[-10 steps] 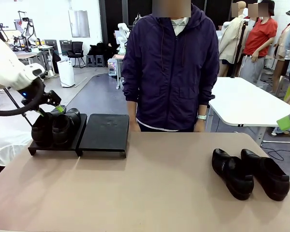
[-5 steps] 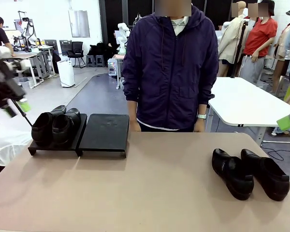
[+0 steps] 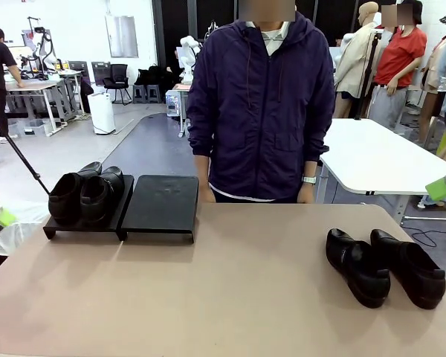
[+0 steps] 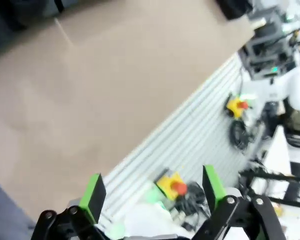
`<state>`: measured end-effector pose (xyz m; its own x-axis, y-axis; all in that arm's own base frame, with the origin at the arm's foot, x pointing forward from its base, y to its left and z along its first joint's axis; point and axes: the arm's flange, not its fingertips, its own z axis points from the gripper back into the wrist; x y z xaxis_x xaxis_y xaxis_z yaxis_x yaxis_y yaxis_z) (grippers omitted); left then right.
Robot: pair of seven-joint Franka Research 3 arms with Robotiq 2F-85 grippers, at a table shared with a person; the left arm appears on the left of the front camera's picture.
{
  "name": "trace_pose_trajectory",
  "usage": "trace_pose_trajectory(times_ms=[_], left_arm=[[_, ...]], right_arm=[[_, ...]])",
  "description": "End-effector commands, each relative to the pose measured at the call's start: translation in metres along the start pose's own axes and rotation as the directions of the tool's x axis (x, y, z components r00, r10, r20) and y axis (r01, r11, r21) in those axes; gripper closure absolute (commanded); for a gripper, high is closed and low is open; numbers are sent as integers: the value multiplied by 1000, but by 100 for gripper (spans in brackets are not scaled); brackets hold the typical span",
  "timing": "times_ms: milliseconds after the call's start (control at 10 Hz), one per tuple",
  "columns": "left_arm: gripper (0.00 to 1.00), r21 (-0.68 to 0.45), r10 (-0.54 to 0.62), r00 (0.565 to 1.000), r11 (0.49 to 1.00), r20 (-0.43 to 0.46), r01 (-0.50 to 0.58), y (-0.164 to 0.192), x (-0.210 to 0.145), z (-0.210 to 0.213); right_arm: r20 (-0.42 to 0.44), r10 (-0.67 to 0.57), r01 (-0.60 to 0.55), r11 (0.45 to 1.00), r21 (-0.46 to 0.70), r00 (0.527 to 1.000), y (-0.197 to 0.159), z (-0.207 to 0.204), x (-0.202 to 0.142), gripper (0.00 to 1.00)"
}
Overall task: Organize the shoes by placing them on the stand.
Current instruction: Place the Shoe from the middle of the table onto the Shoes Stand, then pick up one Shoe and place it in the middle of the table.
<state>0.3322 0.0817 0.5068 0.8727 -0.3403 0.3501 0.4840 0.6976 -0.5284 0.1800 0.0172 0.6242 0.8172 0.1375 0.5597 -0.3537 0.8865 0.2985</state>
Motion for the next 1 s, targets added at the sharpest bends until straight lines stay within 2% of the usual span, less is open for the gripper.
trace_pose_trajectory(times_ms=[0, 900], left_arm=[[0, -13, 27, 997, 1000, -71, -28, -2, 16, 18], [0, -13, 27, 997, 1000, -71, -28, -2, 16, 18]], right_arm=[[10, 9, -9, 999, 33, 1000, 0, 0, 0, 0], [10, 9, -9, 999, 33, 1000, 0, 0, 0, 0]])
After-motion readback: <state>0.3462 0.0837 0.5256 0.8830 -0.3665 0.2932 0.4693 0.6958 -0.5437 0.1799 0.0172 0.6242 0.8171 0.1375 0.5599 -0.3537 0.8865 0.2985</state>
